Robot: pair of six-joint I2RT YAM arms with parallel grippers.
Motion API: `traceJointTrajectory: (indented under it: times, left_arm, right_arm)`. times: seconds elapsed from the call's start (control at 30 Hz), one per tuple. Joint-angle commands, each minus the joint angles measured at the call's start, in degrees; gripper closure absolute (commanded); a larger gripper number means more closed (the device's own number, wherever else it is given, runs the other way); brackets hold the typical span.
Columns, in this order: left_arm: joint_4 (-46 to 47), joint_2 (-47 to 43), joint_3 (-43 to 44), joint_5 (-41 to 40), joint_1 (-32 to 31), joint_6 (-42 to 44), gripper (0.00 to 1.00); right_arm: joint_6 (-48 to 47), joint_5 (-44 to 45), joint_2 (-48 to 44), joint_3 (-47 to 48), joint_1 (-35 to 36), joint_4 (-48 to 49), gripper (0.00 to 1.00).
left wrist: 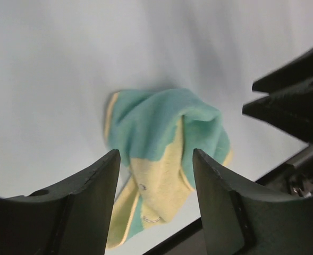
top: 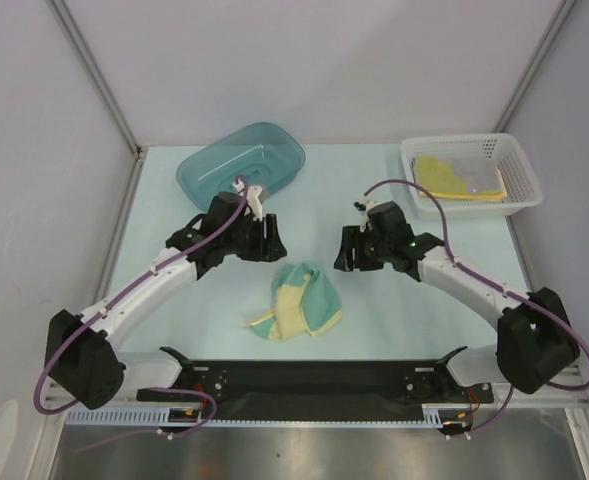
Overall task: Fold and stack the towels
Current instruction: Move the towel to the center of the board, then flatten out the crumpled towel
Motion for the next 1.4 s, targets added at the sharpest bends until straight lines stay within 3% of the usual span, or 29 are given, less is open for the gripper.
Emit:
traceJointTrajectory:
  times: [0.0, 0.23, 0.43, 0.57, 0.73, 1.0, 1.03, 1.13, 1.17, 1.2, 1.23, 1.27, 1.3, 1.37]
  left_arm:
    - [-5.23, -2.19, 1.14, -10.71, 1.22, 0.51, 0.37]
    - [5.75, -2.2, -9.07, 0.52, 4.04, -5.12, 0.4]
    - [0.85, -5.88, -12.84, -4.03, 2.37, -4.78, 0.41]
    - [0.4, -11.14, -18.02, -2.46, 1.49, -8.19, 0.42]
    - [1.01, -18.28, -25.06, -2.37, -1.67, -13.2, 0.39]
    - [5.58, -16.53, -32.26, -2.71, -4.74, -20.85, 0.36]
    - [6.97, -16.18, -32.8, -2.72, -4.92, -21.73, 0.36]
    - [10.14, -14.51, -34.12, -2.37, -5.1, -22.0, 0.42]
    - [10.85, -13.98, -33.94, -2.46, -5.1, -21.83, 0.55]
    - [11.55, -13.46, -33.42, -2.46, -5.1, -21.3, 0.62]
    - [12.34, -12.06, -32.89, -2.37, -5.1, -21.04, 0.71]
    - [12.61, -11.35, -32.19, -2.11, -5.1, -20.6, 0.87]
    - [12.7, -10.47, -30.18, -1.76, -5.1, -20.16, 0.94]
    - [11.74, -8.45, -27.54, -1.93, -5.1, -19.02, 1.0]
  right_arm:
    - [5.59, -1.17, 3.03, -2.91, 2.41, 8.03, 0.39]
    - [7.36, -2.84, 8.92, -4.24, 2.94, 11.31, 0.36]
    - [8.59, 0.41, 3.22, -5.81, 3.65, 5.17, 0.31]
    - [11.57, -1.08, -0.12, -8.88, 5.22, 4.27, 0.3]
    - [19.28, 1.11, -3.11, -14.16, 9.62, 8.66, 0.23]
    - [28.54, 4.28, -2.77, -21.02, 12.17, 19.81, 0.21]
    - [28.63, 4.28, -2.51, -21.2, 12.17, 21.66, 0.22]
    - [26.62, 4.19, -2.77, -19.19, 11.65, 22.91, 0.54]
    - [25.39, 4.97, -3.03, -17.62, 10.95, 21.6, 0.75]
    - [22.59, 5.68, -3.2, -16.03, 8.77, 16.63, 0.83]
    - [21.26, 6.38, -3.47, -12.71, 7.18, 14.23, 0.98]
    - [20.2, 7.78, -3.73, -11.37, 5.6, 11.77, 1.0]
    - [18.8, 8.06, -4.6, -10.4, 3.93, 8.09, 1.0]
    - [14.67, 8.76, -5.31, -7.6, -2.13, 4.82, 1.0]
